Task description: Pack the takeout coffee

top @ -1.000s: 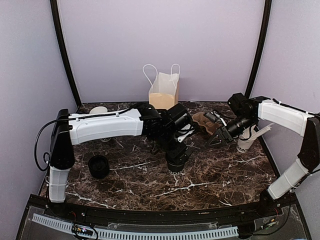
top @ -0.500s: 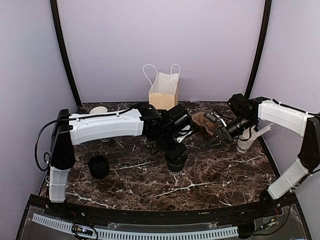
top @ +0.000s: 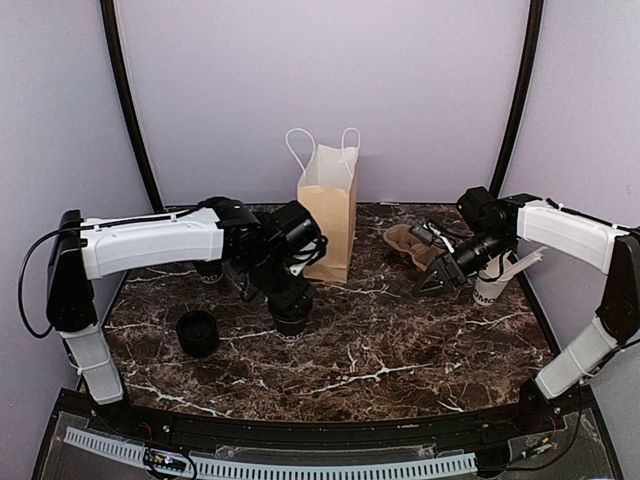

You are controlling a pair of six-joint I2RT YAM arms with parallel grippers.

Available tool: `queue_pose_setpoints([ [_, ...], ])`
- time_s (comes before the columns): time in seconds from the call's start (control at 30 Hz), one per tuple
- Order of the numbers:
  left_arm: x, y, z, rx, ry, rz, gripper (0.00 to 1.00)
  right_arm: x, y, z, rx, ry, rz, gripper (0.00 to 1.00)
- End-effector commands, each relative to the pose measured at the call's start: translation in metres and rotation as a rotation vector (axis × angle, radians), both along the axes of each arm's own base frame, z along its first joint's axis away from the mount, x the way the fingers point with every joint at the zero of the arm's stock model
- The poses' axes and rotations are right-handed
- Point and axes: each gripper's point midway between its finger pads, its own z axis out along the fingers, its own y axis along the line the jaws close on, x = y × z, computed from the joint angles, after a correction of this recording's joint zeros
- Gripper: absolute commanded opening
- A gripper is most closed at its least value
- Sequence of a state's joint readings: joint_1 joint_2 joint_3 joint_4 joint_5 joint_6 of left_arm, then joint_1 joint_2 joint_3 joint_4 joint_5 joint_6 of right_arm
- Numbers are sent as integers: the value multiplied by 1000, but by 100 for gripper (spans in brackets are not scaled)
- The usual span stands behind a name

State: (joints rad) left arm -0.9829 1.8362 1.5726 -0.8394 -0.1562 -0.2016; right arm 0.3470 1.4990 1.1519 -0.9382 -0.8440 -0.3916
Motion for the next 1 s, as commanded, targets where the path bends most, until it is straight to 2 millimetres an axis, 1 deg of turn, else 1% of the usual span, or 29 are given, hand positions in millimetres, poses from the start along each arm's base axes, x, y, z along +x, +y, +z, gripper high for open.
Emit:
queue_pose_setpoints([
  [0.0,20,68,29,-28,-57,151,75,0,-2,4,11,-28,-3,57],
  [0.03,27,82,25,-27,-53,182,75,1,-2,4,9,-26,-5,57],
  [0.07,30,89,31,-44,-66,196,75,2,-2,3,7,-26,-5,57],
  [0.1,38,102,29,-42,-69,226,75,3,-1,3,5,-25,-8,57],
  [0.13,41,108,31,-47,-75,239,75,4,-2,2,1,-25,-10,57],
  [0.2,53,128,29,-41,-74,292,75,7,-2,2,-9,-30,-18,57],
  [0.27,60,136,28,-44,-70,308,75,10,-3,1,-21,-37,-24,57],
  [0.33,65,138,25,-49,-67,314,75,12,-4,2,-29,-49,-31,57],
  [0.53,74,139,8,-58,-31,318,77,17,-4,4,-42,-59,-39,57],
  [0.57,74,139,5,-50,-25,320,78,17,-4,5,-43,-58,-39,57],
  [0.63,77,142,7,-35,-30,338,82,18,-4,8,-46,-65,-39,57],
  [0.73,80,141,28,-53,-52,347,86,18,-5,15,-49,-76,-42,57],
  [0.83,83,137,58,-103,-91,339,89,19,-7,24,-51,-95,-45,57],
  [0.87,84,136,64,-112,-96,341,90,20,-7,27,-54,-104,-48,57],
  [0.9,85,134,77,-125,-105,338,90,22,-7,30,-56,-114,-51,57],
  [0.93,86,133,83,-132,-109,340,90,24,-8,34,-63,-127,-56,57],
  [0.97,89,131,97,-156,-129,341,90,27,-9,37,-69,-140,-62,57],
])
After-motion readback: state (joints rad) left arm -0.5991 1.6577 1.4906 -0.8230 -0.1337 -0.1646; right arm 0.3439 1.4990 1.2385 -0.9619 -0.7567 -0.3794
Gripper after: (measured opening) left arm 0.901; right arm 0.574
